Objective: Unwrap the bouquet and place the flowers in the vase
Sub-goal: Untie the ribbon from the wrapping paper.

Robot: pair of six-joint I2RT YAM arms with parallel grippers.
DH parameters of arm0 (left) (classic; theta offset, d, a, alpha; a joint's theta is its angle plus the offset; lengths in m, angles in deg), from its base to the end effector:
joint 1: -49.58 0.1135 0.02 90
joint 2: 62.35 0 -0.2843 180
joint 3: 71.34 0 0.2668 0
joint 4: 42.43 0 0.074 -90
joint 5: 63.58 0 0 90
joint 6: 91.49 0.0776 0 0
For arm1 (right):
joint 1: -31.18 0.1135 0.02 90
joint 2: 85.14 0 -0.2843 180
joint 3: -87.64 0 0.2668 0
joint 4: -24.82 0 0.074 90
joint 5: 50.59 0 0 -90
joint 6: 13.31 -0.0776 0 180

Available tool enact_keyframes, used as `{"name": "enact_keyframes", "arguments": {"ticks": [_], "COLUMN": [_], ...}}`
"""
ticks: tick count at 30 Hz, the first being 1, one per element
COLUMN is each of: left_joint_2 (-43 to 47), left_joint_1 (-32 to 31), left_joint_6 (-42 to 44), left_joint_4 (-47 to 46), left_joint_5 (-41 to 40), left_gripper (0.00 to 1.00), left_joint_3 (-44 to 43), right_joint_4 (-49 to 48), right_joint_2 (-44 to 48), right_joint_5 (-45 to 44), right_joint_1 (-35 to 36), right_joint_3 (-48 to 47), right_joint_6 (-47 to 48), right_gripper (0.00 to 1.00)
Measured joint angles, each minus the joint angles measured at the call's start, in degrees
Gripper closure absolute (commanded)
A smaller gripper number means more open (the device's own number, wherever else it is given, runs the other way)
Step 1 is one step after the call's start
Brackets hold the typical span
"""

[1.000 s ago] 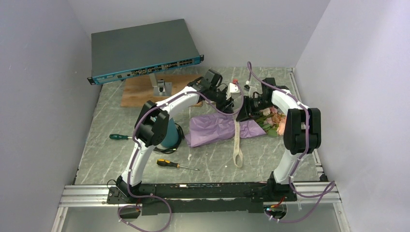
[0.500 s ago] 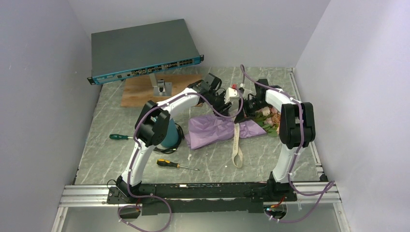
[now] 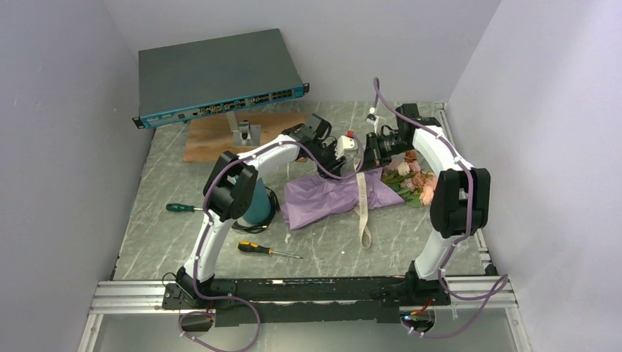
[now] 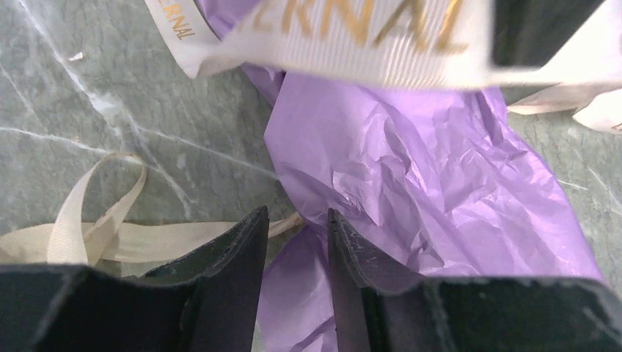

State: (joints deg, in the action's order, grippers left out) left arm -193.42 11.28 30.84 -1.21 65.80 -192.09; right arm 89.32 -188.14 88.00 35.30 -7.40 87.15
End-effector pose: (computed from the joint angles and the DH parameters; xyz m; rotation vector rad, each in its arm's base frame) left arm 0.4031 -0.3811 0.1751 1.6100 1.7613 -0.8892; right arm 0.3808 0.0858 0.2341 -0.5040 2.5283 1.1372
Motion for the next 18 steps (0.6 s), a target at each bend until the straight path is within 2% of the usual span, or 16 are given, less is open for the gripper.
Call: {"name": "enact_keyframes", "arguments": {"ticks": [7, 14, 18], "left_joint_2": [0.0, 1.4, 6.82], "left_joint_1": [0.72, 1.31, 2.16], "left_joint_6": [-0.04, -1.77, -5.29], "left_joint_4": [-0.09, -3.06, -13.16], "left_joint_5": [-0.02, 0.63, 2.49], "left_gripper": [0.59, 0.34, 0.28], "left_joint_3": [0.7, 3.13, 11.34], "right_joint_4": [2.01, 2.03, 2.23], "right_joint_2": [1.9, 6.45, 9.9], "right_joint_5": [3.02, 8.55, 12.15], "right_joint_1": [-2.78, -6.25, -6.1], "right_joint_3": [-2.93, -7.08, -7.91], "right_joint_6": [0.7, 1.57, 2.93], "right_gripper": [1.0, 1.0, 1.0]}}
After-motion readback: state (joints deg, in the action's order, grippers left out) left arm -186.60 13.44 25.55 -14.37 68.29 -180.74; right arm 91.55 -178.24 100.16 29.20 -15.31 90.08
